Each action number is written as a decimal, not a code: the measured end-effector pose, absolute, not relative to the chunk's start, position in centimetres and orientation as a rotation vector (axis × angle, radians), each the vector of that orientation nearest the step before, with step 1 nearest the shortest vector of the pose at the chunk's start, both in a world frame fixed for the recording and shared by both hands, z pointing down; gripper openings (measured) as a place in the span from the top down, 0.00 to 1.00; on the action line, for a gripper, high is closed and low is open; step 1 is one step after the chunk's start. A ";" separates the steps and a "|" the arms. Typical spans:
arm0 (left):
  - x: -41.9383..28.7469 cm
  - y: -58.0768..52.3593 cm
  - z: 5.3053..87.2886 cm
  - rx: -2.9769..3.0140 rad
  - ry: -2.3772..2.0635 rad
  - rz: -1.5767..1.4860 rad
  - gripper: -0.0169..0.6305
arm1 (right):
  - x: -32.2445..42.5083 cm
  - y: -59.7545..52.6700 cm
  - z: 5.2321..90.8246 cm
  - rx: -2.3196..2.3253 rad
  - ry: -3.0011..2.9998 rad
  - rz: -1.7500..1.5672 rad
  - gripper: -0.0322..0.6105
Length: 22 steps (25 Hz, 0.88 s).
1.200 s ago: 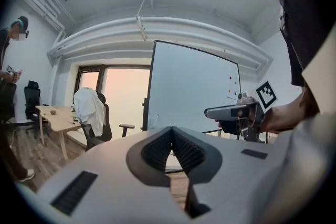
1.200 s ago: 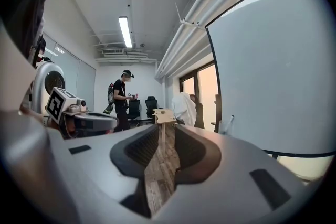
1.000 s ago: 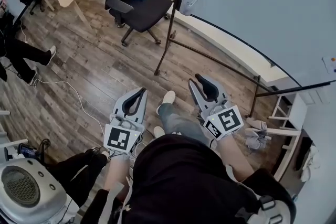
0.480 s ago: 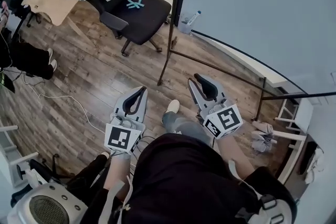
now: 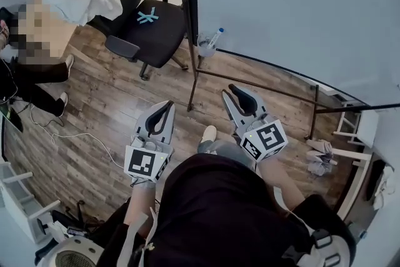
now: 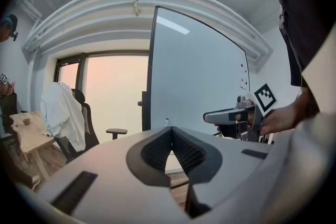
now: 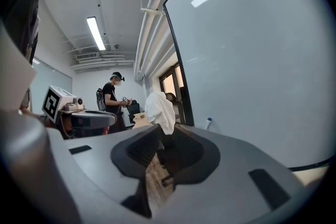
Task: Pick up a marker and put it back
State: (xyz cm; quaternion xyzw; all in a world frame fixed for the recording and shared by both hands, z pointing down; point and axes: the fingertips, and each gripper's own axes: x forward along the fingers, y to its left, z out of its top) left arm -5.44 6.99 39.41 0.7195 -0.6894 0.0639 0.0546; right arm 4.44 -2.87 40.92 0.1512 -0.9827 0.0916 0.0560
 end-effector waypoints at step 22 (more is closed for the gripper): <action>-7.8 -2.3 40.1 2.300 -1.893 0.328 0.96 | 0.3 -12.9 43.6 0.694 -2.908 0.395 0.80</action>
